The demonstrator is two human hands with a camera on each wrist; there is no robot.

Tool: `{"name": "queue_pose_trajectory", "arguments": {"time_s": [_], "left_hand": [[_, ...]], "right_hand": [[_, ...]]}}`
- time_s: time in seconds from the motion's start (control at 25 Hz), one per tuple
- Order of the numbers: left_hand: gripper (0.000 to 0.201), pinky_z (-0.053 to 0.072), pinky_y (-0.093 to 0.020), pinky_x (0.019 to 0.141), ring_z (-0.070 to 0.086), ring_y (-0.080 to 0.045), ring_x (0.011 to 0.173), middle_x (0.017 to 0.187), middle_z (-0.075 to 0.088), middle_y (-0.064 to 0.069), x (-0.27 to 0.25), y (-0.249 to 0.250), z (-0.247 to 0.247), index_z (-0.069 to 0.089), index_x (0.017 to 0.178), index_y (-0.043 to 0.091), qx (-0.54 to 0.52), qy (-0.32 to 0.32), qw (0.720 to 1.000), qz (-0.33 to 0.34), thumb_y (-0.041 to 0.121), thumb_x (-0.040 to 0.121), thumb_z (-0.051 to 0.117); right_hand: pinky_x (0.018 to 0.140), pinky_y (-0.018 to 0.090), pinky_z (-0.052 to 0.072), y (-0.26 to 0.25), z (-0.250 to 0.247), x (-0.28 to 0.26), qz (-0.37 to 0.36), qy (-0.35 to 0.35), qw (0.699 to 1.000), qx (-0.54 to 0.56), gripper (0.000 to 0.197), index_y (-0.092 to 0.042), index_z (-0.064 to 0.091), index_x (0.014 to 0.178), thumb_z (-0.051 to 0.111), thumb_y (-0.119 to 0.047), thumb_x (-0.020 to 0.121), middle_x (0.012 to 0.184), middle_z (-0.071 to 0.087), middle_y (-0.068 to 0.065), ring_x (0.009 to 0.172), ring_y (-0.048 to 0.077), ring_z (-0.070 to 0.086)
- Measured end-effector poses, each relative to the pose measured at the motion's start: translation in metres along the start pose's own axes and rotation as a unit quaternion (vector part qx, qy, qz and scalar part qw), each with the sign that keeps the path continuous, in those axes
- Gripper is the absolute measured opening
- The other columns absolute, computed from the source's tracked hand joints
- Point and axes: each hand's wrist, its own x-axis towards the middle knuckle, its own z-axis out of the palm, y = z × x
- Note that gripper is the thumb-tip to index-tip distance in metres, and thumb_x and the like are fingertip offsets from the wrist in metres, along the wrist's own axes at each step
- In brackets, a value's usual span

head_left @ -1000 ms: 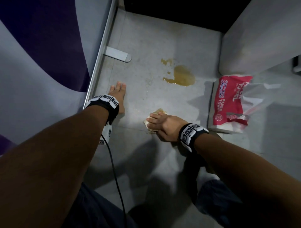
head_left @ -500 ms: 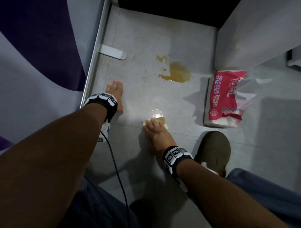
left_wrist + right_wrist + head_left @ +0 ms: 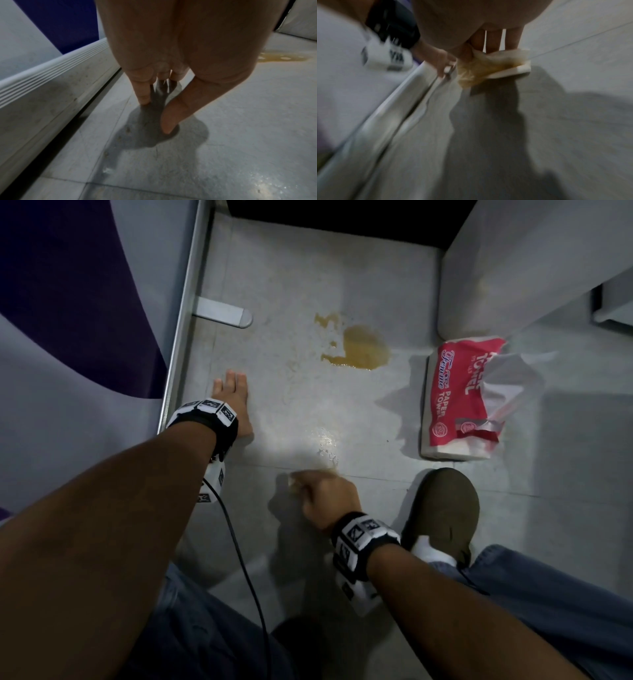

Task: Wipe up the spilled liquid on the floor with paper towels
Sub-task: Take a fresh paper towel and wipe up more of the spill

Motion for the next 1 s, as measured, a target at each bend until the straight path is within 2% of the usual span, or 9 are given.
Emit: {"name": "queue_pose_trajectory", "arguments": {"time_s": [0.16, 0.24, 0.4, 0.56, 0.72, 0.84, 0.92, 0.96, 1.0], "left_hand": [[0.116, 0.014, -0.049, 0.121, -0.009, -0.035, 0.15, 0.163, -0.02, -0.006, -0.001, 0.003, 0.001, -0.017, 0.155, 0.016, -0.005, 0.007, 1.0, -0.003, 0.018, 0.077, 0.07], [0.117, 0.014, -0.049, 0.121, -0.009, -0.034, 0.15, 0.163, -0.019, -0.005, -0.002, 0.003, 0.002, -0.016, 0.155, 0.017, -0.013, 0.005, 1.0, -0.003, 0.019, 0.078, 0.071], [0.117, 0.014, -0.049, 0.121, -0.009, -0.033, 0.15, 0.163, -0.02, -0.004, 0.0, -0.001, 0.003, -0.015, 0.155, 0.018, -0.02, 0.007, 1.0, 0.002, 0.018, 0.076, 0.071], [0.119, 0.014, -0.05, 0.121, -0.012, -0.034, 0.15, 0.162, -0.022, -0.005, 0.001, 0.001, 0.004, -0.018, 0.154, 0.017, -0.019, 0.004, 1.0, -0.005, 0.016, 0.075, 0.071], [0.118, 0.014, -0.05, 0.121, -0.011, -0.033, 0.15, 0.162, -0.022, -0.004, 0.004, 0.0, 0.006, -0.017, 0.154, 0.018, -0.019, 0.002, 1.0, -0.005, 0.017, 0.075, 0.07], [0.113, 0.013, -0.05, 0.122, -0.011, -0.033, 0.15, 0.163, -0.021, -0.004, 0.004, 0.001, 0.005, -0.017, 0.154, 0.018, -0.026, 0.004, 1.0, -0.005, 0.015, 0.077, 0.067], [0.111, 0.013, -0.05, 0.122, -0.01, -0.034, 0.15, 0.163, -0.021, -0.005, 0.004, 0.001, 0.004, -0.016, 0.154, 0.018, -0.023, 0.004, 1.0, -0.006, 0.015, 0.078, 0.064], [0.111, 0.013, -0.05, 0.121, -0.01, -0.034, 0.15, 0.162, -0.021, -0.005, 0.004, 0.001, 0.004, -0.016, 0.154, 0.017, -0.022, 0.002, 1.0, -0.006, 0.014, 0.077, 0.063], [0.11, 0.013, -0.05, 0.121, -0.011, -0.035, 0.15, 0.162, -0.022, -0.005, 0.004, 0.001, 0.004, -0.017, 0.154, 0.017, -0.022, -0.001, 1.0, -0.007, 0.013, 0.077, 0.062]], "right_hand": [[0.078, 0.035, 0.054, 0.012, -0.029, 0.049, 0.101, 0.047, 0.982, 0.153, 0.021, -0.03, 0.064, 0.108, 0.064, -0.022, 0.089, 0.095, 0.073, 0.004, 0.09, 0.03, 0.067], [0.089, 0.036, 0.05, 0.027, -0.04, 0.066, 0.087, 0.047, 0.992, 0.082, 0.032, -0.028, 0.062, 0.115, 0.063, -0.018, 0.085, 0.107, 0.067, 0.005, 0.102, 0.028, 0.06], [0.097, 0.043, 0.048, 0.049, -0.052, 0.066, 0.104, 0.177, 0.978, 0.023, 0.033, -0.017, 0.06, 0.123, 0.059, -0.021, 0.091, 0.119, 0.059, 0.005, 0.111, 0.023, 0.052], [0.087, 0.044, 0.047, 0.035, -0.037, 0.054, 0.025, 0.071, 0.994, -0.08, 0.053, -0.015, 0.059, 0.126, 0.056, -0.049, 0.085, 0.118, 0.058, 0.01, 0.105, 0.03, 0.053], [0.083, 0.04, 0.041, 0.021, -0.017, 0.065, -0.004, -0.03, 0.984, -0.178, 0.042, -0.014, 0.058, 0.126, 0.06, -0.022, 0.084, 0.119, 0.057, 0.012, 0.104, 0.036, 0.054], [0.082, 0.036, 0.049, 0.02, -0.024, 0.071, 0.062, 0.037, 0.997, 0.043, 0.042, -0.012, 0.064, 0.121, 0.056, 0.0, 0.082, 0.107, 0.065, 0.011, 0.092, 0.027, 0.061], [0.077, 0.029, 0.054, 0.021, -0.038, 0.076, 0.169, 0.138, 0.926, 0.309, 0.042, -0.014, 0.067, 0.117, 0.06, 0.007, 0.082, 0.094, 0.066, 0.003, 0.078, 0.015, 0.062], [0.075, 0.026, 0.055, 0.022, -0.044, 0.077, 0.2, 0.179, 0.888, 0.374, 0.039, -0.015, 0.067, 0.114, 0.063, 0.008, 0.083, 0.089, 0.064, -0.001, 0.074, 0.011, 0.061], [0.074, 0.025, 0.056, 0.024, -0.051, 0.078, 0.202, 0.206, 0.884, 0.369, 0.035, -0.017, 0.065, 0.112, 0.066, 0.005, 0.085, 0.088, 0.063, -0.003, 0.073, 0.008, 0.061]]}}
